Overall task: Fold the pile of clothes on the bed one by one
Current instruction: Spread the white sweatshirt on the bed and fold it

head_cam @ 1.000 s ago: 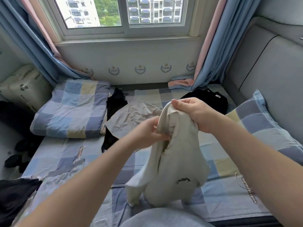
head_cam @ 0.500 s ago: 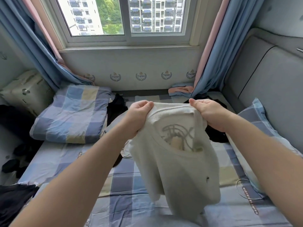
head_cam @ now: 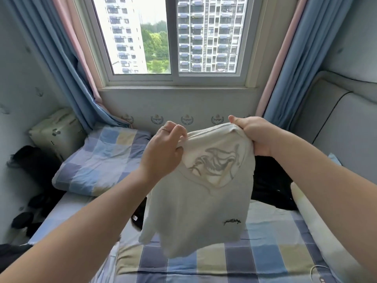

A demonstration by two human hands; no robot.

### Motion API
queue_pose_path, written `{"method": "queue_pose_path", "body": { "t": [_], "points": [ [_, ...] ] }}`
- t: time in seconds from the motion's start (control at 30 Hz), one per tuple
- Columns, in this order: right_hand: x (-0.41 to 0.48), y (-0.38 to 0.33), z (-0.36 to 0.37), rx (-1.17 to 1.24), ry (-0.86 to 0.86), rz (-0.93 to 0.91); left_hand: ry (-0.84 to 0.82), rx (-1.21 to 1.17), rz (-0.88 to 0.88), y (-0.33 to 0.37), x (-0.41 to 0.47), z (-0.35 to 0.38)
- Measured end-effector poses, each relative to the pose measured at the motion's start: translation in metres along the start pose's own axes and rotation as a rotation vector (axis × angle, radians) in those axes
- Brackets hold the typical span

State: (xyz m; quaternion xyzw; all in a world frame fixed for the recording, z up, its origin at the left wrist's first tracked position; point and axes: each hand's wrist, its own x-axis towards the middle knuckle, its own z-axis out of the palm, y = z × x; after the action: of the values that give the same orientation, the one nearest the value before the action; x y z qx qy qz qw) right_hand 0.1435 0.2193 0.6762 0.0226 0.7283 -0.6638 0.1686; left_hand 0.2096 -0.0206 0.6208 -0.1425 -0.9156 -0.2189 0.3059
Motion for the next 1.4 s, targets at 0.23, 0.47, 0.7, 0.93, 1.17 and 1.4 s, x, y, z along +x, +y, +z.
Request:
{"method": "queue_pose_path", "body": {
  "t": [0.23, 0.47, 0.7, 0.93, 1.17, 1.4],
  "points": [
    [0.017, -0.013, 0.012, -0.321, -0.169, -0.127, 0.028, -0.46, -0.412, -0.007, 0.035, -0.03],
    [0.013, -0.03, 0.063, -0.444, -0.3, -0.452, -0.012, -0.456, -0.32, -0.004, 0.082, -0.068],
    [0.009, -0.053, 0.112, -0.481, -0.064, -0.616, 0.024, -0.295, -0.244, -0.009, 0.114, -0.107],
    [0.026, -0.046, 0.134, -0.636, -0.156, -0.371, 0.066, -0.099, -0.148, -0.045, 0.135, -0.169],
    [0.043, -0.1, 0.12, -0.879, 0.147, -0.471, -0.241, 0.281, 0.011, -0.115, 0.139, -0.233],
    [0.034, -0.159, 0.132, -0.809, 0.289, -0.618, -0.333, 0.228, -0.134, -0.187, 0.121, -0.245]
  ]
}}
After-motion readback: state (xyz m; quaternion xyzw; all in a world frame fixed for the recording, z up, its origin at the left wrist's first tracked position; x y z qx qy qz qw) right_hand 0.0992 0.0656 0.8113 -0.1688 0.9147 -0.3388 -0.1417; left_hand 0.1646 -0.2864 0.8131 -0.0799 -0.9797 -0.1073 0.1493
